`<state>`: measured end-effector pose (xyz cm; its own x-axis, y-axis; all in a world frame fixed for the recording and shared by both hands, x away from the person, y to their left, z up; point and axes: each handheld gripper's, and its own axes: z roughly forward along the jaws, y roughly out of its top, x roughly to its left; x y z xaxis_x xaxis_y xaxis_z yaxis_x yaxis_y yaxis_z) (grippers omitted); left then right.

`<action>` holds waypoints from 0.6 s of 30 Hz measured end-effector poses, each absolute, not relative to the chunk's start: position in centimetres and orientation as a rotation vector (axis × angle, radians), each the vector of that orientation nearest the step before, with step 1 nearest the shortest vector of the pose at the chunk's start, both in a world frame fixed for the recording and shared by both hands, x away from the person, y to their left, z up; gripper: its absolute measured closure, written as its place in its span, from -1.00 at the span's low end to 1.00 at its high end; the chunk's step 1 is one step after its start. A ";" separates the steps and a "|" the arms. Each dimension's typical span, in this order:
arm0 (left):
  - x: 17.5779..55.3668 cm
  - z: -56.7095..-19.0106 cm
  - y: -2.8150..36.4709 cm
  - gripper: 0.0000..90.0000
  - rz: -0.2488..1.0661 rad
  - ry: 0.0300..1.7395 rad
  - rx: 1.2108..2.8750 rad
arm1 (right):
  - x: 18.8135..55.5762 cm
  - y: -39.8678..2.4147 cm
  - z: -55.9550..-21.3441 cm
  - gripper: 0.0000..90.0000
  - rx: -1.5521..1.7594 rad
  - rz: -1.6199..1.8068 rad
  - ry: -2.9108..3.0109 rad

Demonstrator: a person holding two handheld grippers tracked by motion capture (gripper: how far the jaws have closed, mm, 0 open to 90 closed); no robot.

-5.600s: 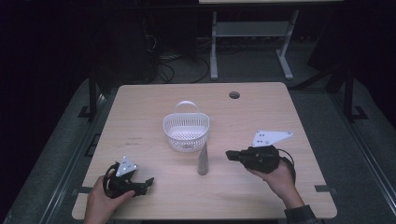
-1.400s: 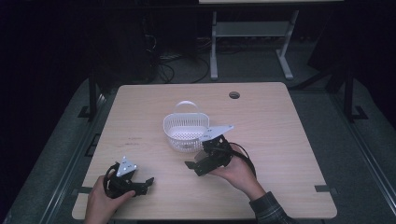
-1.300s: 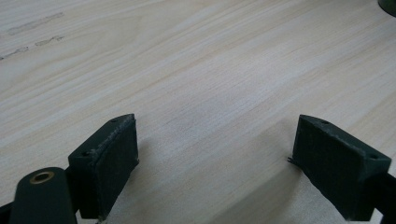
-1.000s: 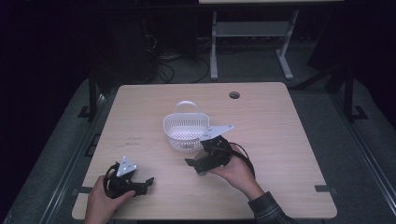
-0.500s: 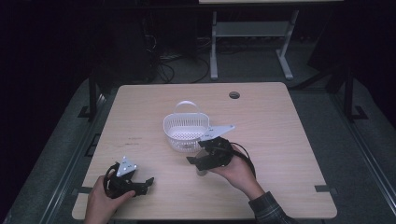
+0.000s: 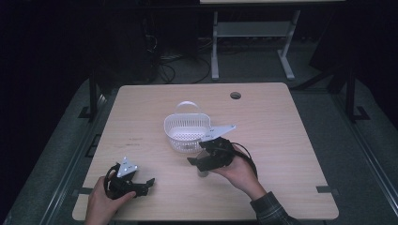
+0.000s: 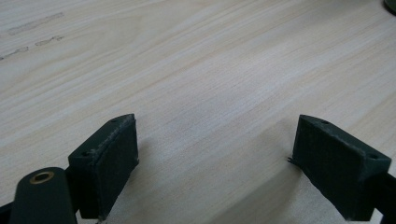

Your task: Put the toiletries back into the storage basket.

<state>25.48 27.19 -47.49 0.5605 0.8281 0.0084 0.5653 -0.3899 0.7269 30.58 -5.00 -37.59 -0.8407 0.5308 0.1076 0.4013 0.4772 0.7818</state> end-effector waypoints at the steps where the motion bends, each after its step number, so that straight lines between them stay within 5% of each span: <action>1: 25.5 -47.5 27.2 -0.71 0.490 1.113 2.105 | 30.6 -5.0 -37.6 -0.34 0.815 1.298 2.570; 18: 25.5 -47.5 27.2 -0.71 0.488 1.112 2.109 | 30.7 -5.6 -36.2 -0.34 0.801 1.305 2.562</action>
<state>25.48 27.21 -47.47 0.5617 0.8273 0.0085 0.5668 -0.3923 0.7245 30.69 -5.55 -36.25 -0.8446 0.5262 0.0987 0.3892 0.4769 0.7881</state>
